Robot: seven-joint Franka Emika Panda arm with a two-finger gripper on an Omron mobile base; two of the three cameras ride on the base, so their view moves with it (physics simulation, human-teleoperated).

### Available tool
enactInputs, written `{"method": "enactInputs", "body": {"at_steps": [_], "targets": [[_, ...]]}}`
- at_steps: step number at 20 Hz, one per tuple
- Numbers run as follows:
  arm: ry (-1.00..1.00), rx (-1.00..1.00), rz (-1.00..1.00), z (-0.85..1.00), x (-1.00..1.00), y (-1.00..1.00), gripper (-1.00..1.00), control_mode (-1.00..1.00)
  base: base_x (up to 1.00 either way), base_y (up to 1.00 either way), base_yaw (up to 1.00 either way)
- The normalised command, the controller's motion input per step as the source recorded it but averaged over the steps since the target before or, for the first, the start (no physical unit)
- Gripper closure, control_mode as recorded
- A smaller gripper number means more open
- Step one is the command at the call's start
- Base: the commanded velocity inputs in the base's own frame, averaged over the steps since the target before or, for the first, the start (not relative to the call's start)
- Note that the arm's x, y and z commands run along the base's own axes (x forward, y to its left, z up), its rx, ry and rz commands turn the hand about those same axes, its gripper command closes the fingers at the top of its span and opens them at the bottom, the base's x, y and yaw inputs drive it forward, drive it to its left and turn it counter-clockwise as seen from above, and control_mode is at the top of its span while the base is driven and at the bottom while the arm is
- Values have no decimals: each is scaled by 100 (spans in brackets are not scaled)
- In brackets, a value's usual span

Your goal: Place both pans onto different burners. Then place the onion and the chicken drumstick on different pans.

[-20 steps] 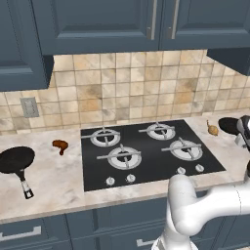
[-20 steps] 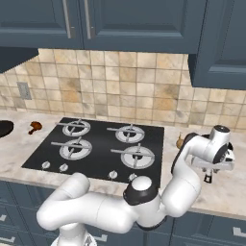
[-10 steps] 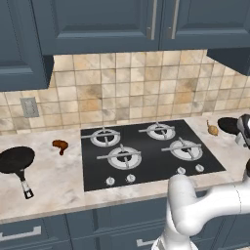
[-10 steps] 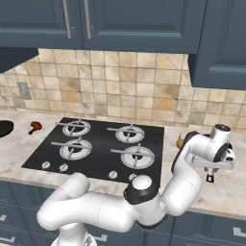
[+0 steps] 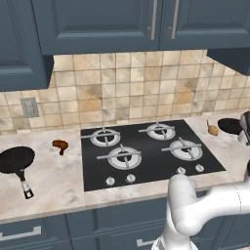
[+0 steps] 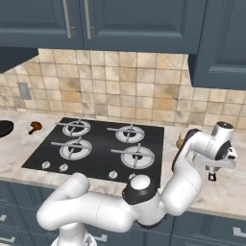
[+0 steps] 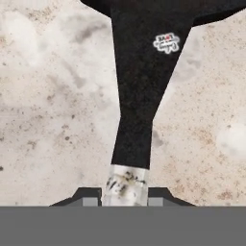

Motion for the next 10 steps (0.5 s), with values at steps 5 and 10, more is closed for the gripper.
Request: {"method": "enactInputs", "body": {"at_steps": [5,10], "targets": [[0,0,0,18,-16,18,100,-100,0,0,0],[-4,-5,2,18,-21,42,100,-100,0,0,0]]}}
